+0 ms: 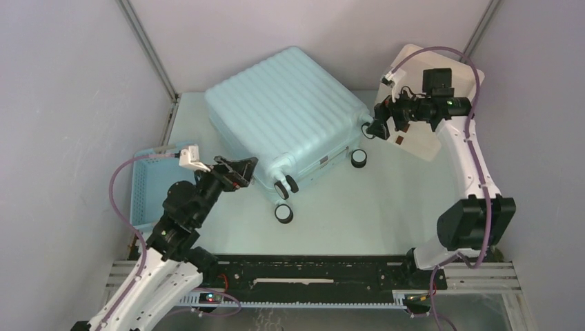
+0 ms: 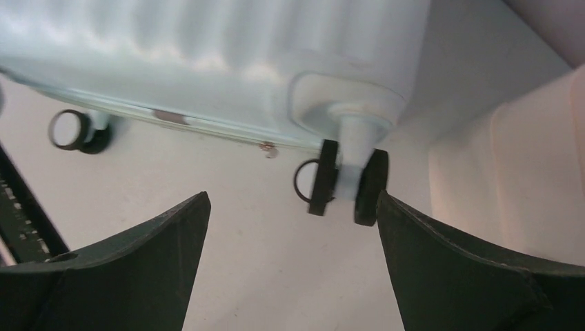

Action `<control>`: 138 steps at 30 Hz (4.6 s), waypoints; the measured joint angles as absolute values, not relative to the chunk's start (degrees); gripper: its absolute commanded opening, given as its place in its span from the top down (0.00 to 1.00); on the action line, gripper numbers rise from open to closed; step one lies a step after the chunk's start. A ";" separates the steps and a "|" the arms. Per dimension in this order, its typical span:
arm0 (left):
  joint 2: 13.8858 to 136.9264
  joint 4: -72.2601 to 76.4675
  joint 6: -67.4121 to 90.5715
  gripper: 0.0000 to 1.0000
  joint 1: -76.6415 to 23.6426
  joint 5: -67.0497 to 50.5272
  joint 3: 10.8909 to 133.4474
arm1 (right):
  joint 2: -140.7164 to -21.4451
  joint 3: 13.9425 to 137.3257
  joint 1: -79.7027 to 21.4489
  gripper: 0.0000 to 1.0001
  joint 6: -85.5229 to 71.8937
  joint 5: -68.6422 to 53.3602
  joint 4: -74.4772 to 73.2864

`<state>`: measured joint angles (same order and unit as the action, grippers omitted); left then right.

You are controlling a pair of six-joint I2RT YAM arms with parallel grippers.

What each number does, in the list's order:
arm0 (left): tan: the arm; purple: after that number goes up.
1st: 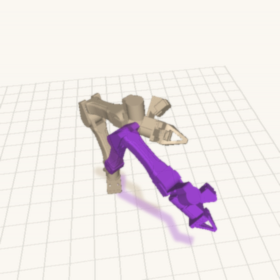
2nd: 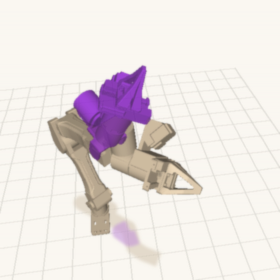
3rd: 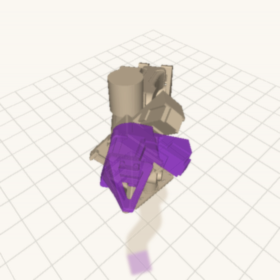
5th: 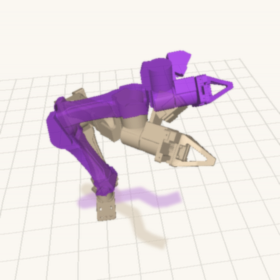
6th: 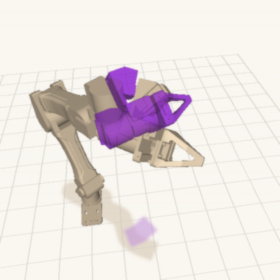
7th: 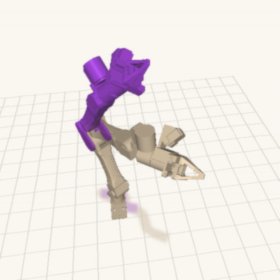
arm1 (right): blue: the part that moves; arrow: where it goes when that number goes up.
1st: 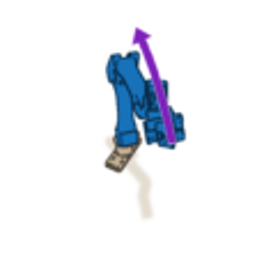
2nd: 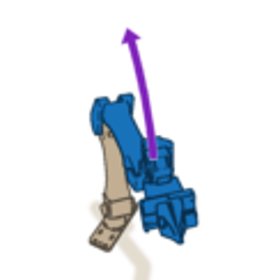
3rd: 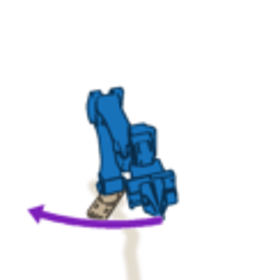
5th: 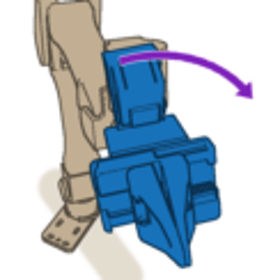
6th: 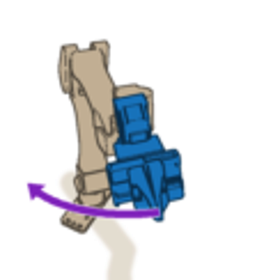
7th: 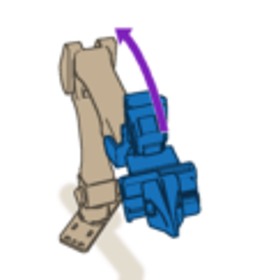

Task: Open, take out, and arrange the luggage
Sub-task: Adjust the luggage at the center of the board, then unzip the luggage at the center of the board.

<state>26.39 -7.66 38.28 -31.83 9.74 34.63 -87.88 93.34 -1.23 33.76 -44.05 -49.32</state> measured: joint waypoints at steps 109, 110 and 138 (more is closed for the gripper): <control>78.91 30.92 34.15 0.37 -69.73 31.33 36.32 | -65.82 55.46 1.74 0.05 26.83 -69.34 -34.76; 80.12 31.70 33.98 0.37 -69.73 31.33 36.32 | -65.71 54.57 2.26 0.05 26.52 -69.67 -33.98; 63.44 27.75 29.98 0.51 -65.49 29.80 30.44 | -84.23 18.26 -8.01 0.05 -39.20 -56.01 56.58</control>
<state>63.44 27.75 29.98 -65.49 29.80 30.44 -84.23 18.26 -8.01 -39.20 -56.01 56.58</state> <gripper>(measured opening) 0.485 0.920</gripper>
